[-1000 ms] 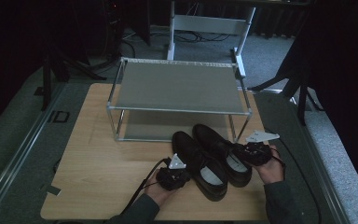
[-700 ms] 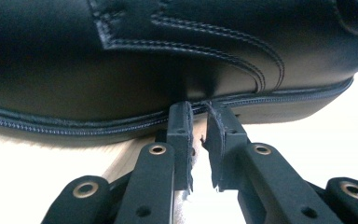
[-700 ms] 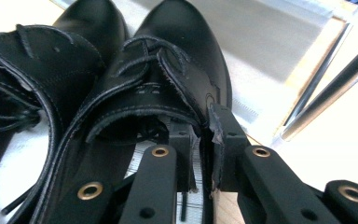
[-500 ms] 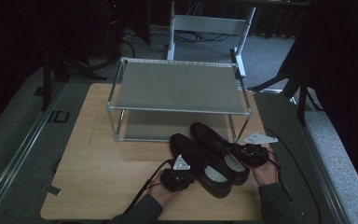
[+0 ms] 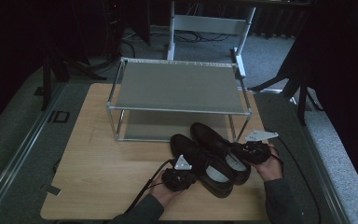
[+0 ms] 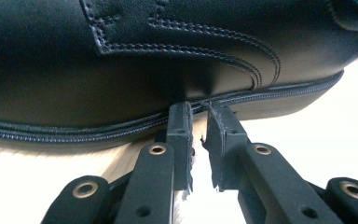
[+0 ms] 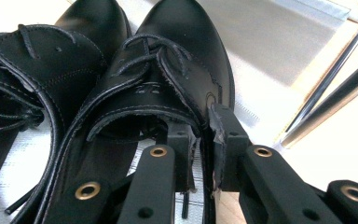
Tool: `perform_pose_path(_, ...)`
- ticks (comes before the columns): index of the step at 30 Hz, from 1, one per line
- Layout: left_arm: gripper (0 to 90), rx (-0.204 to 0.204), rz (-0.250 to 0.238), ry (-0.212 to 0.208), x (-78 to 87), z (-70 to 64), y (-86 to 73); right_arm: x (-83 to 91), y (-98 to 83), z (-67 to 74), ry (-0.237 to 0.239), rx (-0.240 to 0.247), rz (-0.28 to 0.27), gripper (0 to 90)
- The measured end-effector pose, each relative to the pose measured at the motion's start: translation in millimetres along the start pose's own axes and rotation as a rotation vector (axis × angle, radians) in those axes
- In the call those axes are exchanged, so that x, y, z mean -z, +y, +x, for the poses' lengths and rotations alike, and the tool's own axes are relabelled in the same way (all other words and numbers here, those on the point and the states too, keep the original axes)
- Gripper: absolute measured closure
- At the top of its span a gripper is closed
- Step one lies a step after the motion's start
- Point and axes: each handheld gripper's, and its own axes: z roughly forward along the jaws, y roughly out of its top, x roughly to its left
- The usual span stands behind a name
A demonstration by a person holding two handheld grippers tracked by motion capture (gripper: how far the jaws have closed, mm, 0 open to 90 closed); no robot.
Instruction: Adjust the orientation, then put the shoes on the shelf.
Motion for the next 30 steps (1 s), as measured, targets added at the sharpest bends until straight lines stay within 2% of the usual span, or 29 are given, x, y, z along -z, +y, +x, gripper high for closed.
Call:
perform_pose_path(8,80.0,-0.013,-0.005,-0.014,-3.8,-2.7,0.6,-0.4,0.1,-6.4,0.003,-0.003,-0.002,77.6)
perform_pose_path(12,75.8,-0.025,-0.013,-0.014,-2.4,-4.3,-1.8,1.0,-0.8,-4.3,-0.025,-0.018,0.015,69.1)
perform_pose_path(14,73.9,-0.024,-0.022,-0.010,0.2,-4.8,-2.3,4.2,-1.8,-1.5,-0.044,-0.011,0.026,64.1)
perform_pose_path(19,71.2,-0.039,-0.034,0.007,8.0,-4.6,-3.2,19.4,-4.0,4.6,-0.066,-0.010,0.014,62.4)
perform_pose_path(20,70.5,-0.042,-0.042,0.018,14.4,-3.3,-5.1,29.0,-4.6,6.8,-0.076,-0.038,0.003,56.5)
perform_pose_path(21,70.5,-0.039,-0.047,0.024,17.6,-2.0,-6.5,29.0,-4.6,6.8,-0.076,-0.038,0.003,56.5)
perform_pose_path(25,69.1,-0.024,-0.056,0.044,26.8,4.0,-11.6,46.0,-4.1,12.0,-0.084,-0.108,-0.007,54.1)
perform_pose_path(30,68.5,0.011,-0.058,0.071,36.8,13.6,-18.2,53.1,-0.7,18.4,-0.077,-0.118,0.004,50.2)
